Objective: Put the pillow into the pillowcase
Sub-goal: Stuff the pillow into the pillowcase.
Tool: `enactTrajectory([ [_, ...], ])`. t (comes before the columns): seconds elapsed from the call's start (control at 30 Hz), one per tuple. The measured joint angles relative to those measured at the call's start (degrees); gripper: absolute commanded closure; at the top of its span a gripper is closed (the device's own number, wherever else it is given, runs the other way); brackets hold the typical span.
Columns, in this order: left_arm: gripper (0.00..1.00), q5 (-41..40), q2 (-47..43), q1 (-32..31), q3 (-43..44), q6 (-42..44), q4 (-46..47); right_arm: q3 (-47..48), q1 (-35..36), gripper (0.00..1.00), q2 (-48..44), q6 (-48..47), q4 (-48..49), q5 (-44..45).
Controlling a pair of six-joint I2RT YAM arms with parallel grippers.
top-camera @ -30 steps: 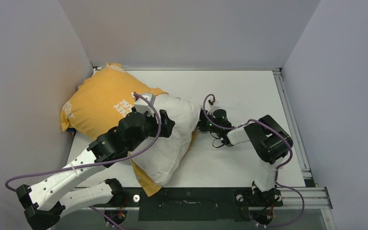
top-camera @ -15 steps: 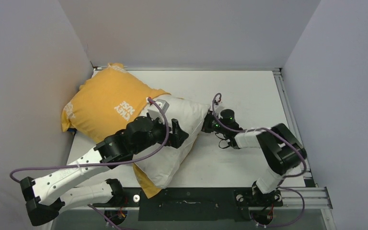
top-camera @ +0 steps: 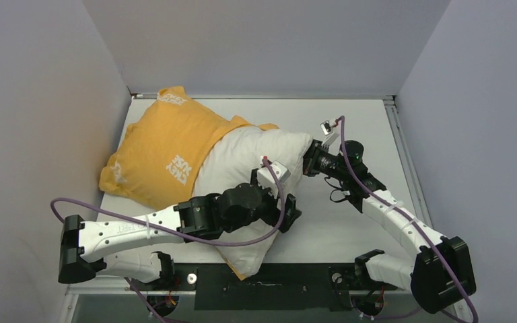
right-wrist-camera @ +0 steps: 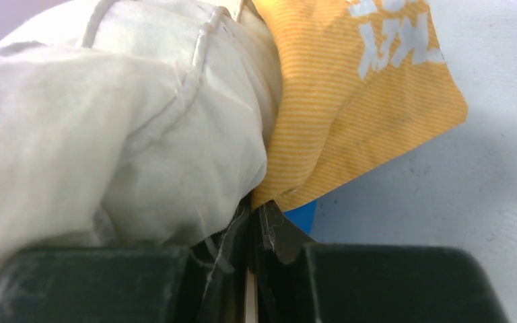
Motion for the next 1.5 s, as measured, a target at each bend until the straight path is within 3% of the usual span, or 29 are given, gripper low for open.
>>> enactTrajectory([
  [0.13, 0.15, -1.5, 0.4, -6.0, 1.9, 3.9, 2.9, 4.8, 0.0, 0.95, -0.7, -1.6, -7.8, -0.3],
  [0.27, 0.12, -3.1, 2.8, -7.6, 5.1, 5.1, 5.0, 7.6, 0.0, 0.95, -1.6, -1.7, -10.8, -0.9],
  [0.5, 0.13, -7.0, 10.3, -4.0, 6.3, 3.7, 2.8, 10.3, 0.0, 0.95, -4.5, -2.3, -16.7, -1.5],
  [0.77, 0.13, -15.1, 11.0, 1.6, 6.2, -3.1, -3.1, 13.7, 0.0, 0.95, -4.8, -4.8, -23.1, 0.1],
  [0.93, 0.14, -15.4, 13.8, 2.1, 6.8, -3.3, -3.2, 13.8, 0.0, 0.95, -4.9, -4.5, -23.7, 0.1],
  [1.03, 0.32, -15.0, 15.8, 2.3, 6.8, -2.9, -1.8, 13.8, -0.1, 0.95, -4.9, -3.7, -23.8, 0.1],
  [1.23, 1.0, -14.5, 18.8, 4.7, 6.8, -2.8, 0.8, 13.5, -0.8, 0.95, -4.9, -1.9, -23.7, 0.2],
  [1.3, 1.0, -13.7, 19.1, 5.9, 6.8, -2.9, 1.3, 13.4, -0.9, 0.95, -5.0, -2.0, -23.9, 0.8],
  [1.33, 1.0, -13.4, 19.1, 6.2, 6.7, -3.2, 1.6, 13.4, -0.9, 0.91, -5.2, -2.3, -24.1, 1.2],
  [1.37, 1.0, -12.7, 18.9, 6.4, 6.3, -3.1, 2.4, 13.4, -0.9, 0.81, -5.6, -2.9, -24.5, 1.7],
  [1.4, 1.0, -11.9, 18.4, 6.6, 5.6, -3.2, 3.2, 13.4, -0.8, 0.66, -6.1, -3.6, -25.4, 2.3],
  [1.43, 1.0, -10.9, 17.6, 6.8, 4.4, -3.2, 4.1, 13.4, -0.8, 0.45, -6.8, -4.1, -26.2, 2.4],
  [1.5, 1.0, -9.7, 16.4, 7.5, 2.1, -3.3, 5.2, 13.4, -0.8, 0.18, -9.6, -6.0, -27.7, 3.0],
])
